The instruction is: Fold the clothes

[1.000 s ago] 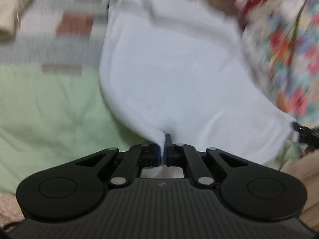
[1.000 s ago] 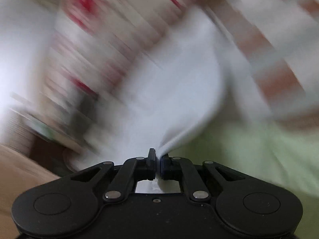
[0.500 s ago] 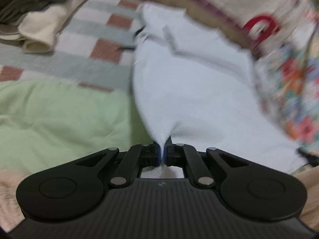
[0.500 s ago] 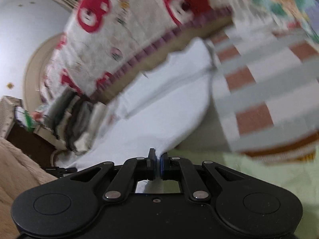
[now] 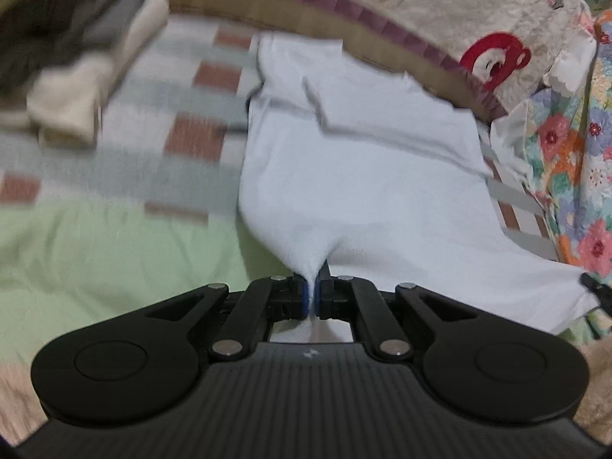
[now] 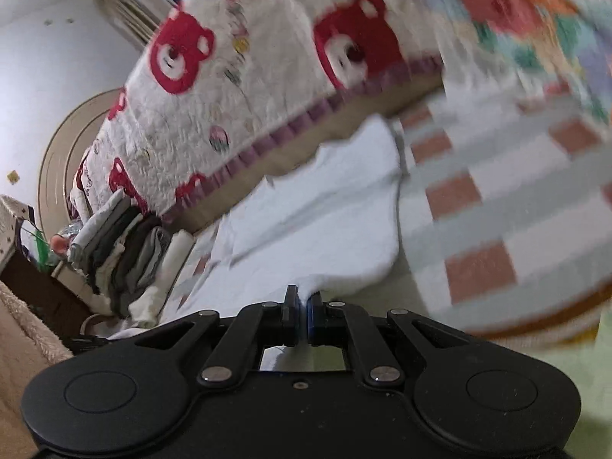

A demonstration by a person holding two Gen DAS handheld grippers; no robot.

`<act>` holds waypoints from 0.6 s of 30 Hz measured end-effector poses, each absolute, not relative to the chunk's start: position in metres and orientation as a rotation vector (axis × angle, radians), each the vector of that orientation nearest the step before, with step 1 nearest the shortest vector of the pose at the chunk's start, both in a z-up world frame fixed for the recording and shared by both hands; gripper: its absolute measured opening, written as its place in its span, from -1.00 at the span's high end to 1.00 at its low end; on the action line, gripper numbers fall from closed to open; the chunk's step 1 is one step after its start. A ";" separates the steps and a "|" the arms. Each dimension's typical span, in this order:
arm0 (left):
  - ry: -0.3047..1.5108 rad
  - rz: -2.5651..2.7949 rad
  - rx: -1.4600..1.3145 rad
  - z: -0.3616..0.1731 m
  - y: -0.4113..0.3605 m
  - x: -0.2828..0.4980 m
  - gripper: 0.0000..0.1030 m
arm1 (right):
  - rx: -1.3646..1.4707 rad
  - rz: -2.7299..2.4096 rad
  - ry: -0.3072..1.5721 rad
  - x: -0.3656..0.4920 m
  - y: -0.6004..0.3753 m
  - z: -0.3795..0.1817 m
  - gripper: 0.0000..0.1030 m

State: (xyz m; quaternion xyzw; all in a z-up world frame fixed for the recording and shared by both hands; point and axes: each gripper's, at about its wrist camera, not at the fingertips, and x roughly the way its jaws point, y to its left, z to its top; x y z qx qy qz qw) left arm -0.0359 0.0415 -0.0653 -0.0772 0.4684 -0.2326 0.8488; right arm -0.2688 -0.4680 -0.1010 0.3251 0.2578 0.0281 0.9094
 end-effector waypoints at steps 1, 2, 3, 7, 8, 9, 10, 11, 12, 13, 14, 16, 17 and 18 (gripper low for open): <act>0.948 -0.477 -0.148 -0.060 0.037 -0.034 0.95 | 0.648 0.043 0.504 -0.266 -0.468 -0.096 0.88; 0.909 -0.462 -0.153 -0.054 0.036 -0.030 0.95 | 0.652 0.037 0.484 -0.262 -0.470 -0.094 0.88; 0.889 -0.455 -0.173 -0.049 0.034 -0.025 0.95 | 0.660 0.031 0.467 -0.256 -0.473 -0.091 0.88; 0.823 -0.425 -0.231 -0.028 0.028 -0.005 0.95 | 0.616 0.038 0.387 -0.227 -0.487 -0.070 0.88; 0.815 -0.414 -0.229 -0.024 0.026 0.001 0.95 | 0.597 0.032 0.372 -0.220 -0.489 -0.065 0.88; 0.808 -0.403 -0.227 -0.019 0.023 0.007 0.95 | 0.578 0.026 0.358 -0.212 -0.492 -0.059 0.88; 0.800 -0.393 -0.226 -0.014 0.021 0.012 0.95 | 0.538 0.017 0.346 -0.206 -0.489 -0.050 0.88; 0.791 -0.384 -0.228 -0.010 0.019 0.020 0.95 | 0.495 0.023 0.325 -0.200 -0.484 -0.042 0.88; 0.782 -0.376 -0.216 -0.006 0.016 0.025 0.95 | 0.470 0.034 0.316 -0.196 -0.480 -0.037 0.88; 0.773 -0.367 -0.205 -0.003 0.013 0.031 0.95 | 0.446 0.045 0.308 -0.191 -0.476 -0.032 0.88; 0.766 -0.362 -0.194 -0.003 0.010 0.035 0.95 | 0.431 0.045 0.313 -0.183 -0.477 -0.032 0.88; 0.764 -0.345 -0.187 -0.007 0.002 0.048 0.95 | 0.402 0.045 0.326 -0.167 -0.481 -0.032 0.88; 0.768 -0.338 -0.188 -0.010 -0.002 0.054 0.95 | 0.414 0.041 0.340 -0.157 -0.487 -0.033 0.88; 0.770 -0.333 -0.188 -0.014 -0.005 0.059 0.95 | 0.442 0.040 0.353 -0.150 -0.494 -0.035 0.88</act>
